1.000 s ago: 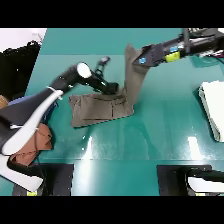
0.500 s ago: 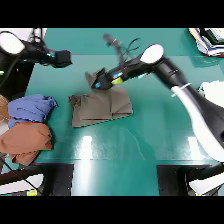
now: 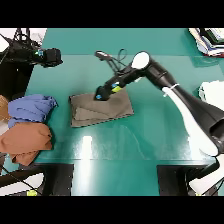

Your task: Fold the shirts.

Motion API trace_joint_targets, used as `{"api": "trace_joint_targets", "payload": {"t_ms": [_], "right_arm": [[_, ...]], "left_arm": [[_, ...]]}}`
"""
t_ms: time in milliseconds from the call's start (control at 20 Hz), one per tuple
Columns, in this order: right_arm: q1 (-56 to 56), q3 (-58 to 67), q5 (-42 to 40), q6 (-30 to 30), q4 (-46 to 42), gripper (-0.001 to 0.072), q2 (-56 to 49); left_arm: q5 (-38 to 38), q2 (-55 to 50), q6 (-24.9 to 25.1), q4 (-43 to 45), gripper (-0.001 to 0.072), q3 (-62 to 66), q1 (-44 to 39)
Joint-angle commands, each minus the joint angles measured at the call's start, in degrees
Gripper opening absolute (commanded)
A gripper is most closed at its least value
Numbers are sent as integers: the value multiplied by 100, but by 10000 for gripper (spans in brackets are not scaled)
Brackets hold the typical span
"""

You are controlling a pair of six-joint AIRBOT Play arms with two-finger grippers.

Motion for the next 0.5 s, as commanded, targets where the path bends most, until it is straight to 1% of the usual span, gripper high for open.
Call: {"api": "trace_joint_targets", "payload": {"t_ms": [0,150,250,300,350,450], "right_arm": [[-828,-925,313,225,-560,530,466],[-1825,-2142,-138,365,-562,530,975],[-2376,-2677,-302,369,-439,538,1097],[-2566,-2872,-341,367,-236,650,1091],[-2710,-3049,-409,363,-7,671,1034],[-2771,-3145,-415,341,352,671,767]], "left_arm": [[-234,11,2,2,23,-2,9],[-302,11,2,-20,23,-2,9],[-282,9,4,-17,23,-4,-2],[-273,7,0,-46,23,-4,-2],[-258,-2,0,-81,23,-4,-2],[-240,-13,2,-122,23,-4,-2]]}}
